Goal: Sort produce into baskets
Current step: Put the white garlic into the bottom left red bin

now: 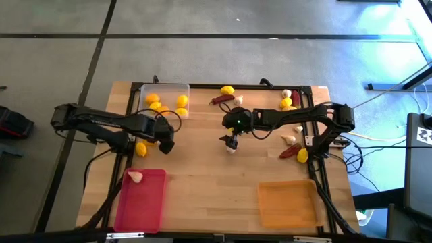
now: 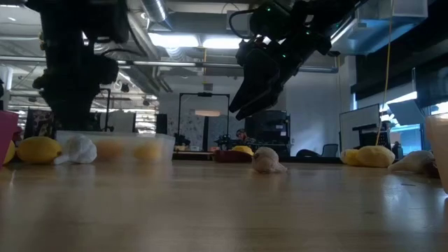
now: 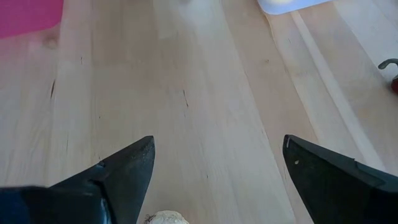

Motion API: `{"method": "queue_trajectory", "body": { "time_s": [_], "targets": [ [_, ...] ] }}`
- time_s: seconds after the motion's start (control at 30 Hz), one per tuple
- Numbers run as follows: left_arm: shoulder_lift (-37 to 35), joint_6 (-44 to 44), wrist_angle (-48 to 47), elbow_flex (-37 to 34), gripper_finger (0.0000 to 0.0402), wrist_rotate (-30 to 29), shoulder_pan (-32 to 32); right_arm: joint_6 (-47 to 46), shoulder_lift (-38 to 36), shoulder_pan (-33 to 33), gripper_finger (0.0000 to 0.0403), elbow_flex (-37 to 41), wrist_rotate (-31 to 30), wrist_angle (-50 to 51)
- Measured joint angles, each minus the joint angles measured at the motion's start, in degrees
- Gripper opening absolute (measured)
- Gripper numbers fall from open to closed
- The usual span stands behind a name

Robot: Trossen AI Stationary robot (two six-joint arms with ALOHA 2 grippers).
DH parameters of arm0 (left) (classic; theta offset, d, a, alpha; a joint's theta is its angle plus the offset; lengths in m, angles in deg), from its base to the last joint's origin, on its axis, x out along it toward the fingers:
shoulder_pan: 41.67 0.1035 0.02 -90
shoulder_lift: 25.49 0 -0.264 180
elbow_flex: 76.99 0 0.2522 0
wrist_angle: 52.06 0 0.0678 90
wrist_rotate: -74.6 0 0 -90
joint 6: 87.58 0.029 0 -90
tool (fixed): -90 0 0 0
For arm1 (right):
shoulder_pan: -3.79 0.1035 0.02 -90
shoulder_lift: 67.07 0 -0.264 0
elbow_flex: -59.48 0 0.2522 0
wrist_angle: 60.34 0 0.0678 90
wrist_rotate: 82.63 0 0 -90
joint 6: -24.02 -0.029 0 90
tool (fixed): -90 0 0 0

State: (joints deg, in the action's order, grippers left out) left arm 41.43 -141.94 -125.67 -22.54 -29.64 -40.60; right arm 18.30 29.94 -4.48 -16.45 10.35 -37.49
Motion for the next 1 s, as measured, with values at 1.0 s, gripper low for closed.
{"method": "queue_trajectory", "body": {
  "time_s": [1.0],
  "targets": [
    [13.7,12.3,14.3,0.0,0.0315,-5.3,3.9,0.0,0.0,0.0,0.0346,0.0,0.0,0.1]
  ]
}}
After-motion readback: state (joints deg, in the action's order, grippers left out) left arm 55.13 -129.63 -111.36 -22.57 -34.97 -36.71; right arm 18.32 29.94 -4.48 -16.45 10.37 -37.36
